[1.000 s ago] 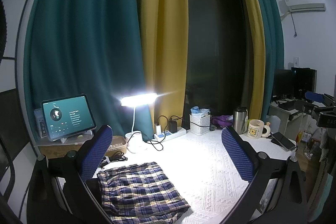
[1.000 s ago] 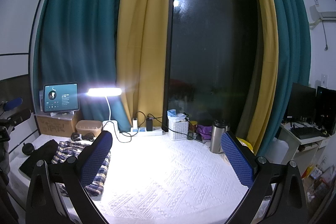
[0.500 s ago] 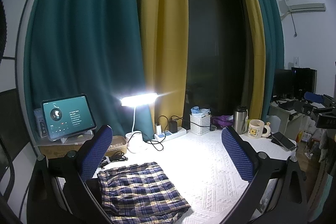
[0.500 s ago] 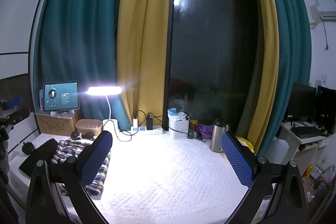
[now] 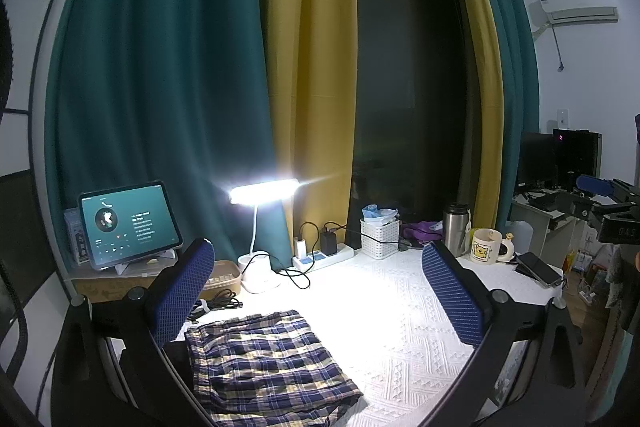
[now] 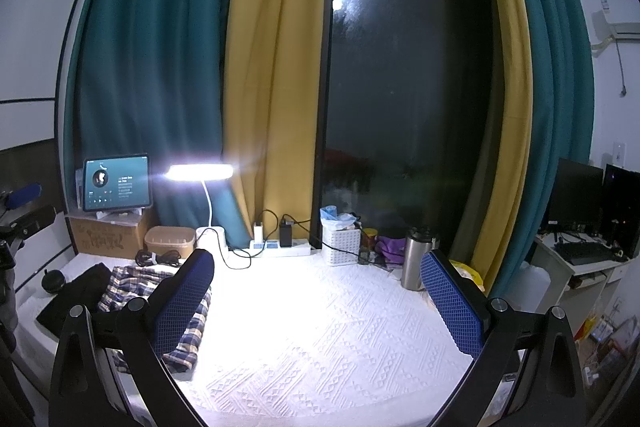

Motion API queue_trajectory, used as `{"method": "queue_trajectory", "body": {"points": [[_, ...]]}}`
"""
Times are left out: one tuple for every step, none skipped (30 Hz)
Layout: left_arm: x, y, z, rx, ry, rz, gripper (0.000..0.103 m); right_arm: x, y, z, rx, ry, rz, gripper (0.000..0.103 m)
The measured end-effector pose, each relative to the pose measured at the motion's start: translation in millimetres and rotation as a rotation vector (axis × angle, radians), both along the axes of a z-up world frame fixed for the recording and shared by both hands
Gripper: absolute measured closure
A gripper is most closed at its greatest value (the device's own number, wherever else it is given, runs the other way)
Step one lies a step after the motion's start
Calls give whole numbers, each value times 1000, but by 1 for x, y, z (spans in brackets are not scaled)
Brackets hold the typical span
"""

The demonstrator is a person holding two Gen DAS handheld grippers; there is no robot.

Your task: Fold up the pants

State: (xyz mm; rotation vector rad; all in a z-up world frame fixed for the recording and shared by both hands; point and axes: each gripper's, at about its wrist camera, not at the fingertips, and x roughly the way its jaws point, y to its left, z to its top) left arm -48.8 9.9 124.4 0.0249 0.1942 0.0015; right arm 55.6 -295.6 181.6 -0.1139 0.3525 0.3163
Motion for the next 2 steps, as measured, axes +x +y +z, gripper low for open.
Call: {"method": "queue_trajectory", "body": {"points": [[0,0,0,-1,0,0,0,0,0,0,0,0,0,0],[0,0,0,-1,0,-1,0,0,0,0,0,1,0,0]]}}
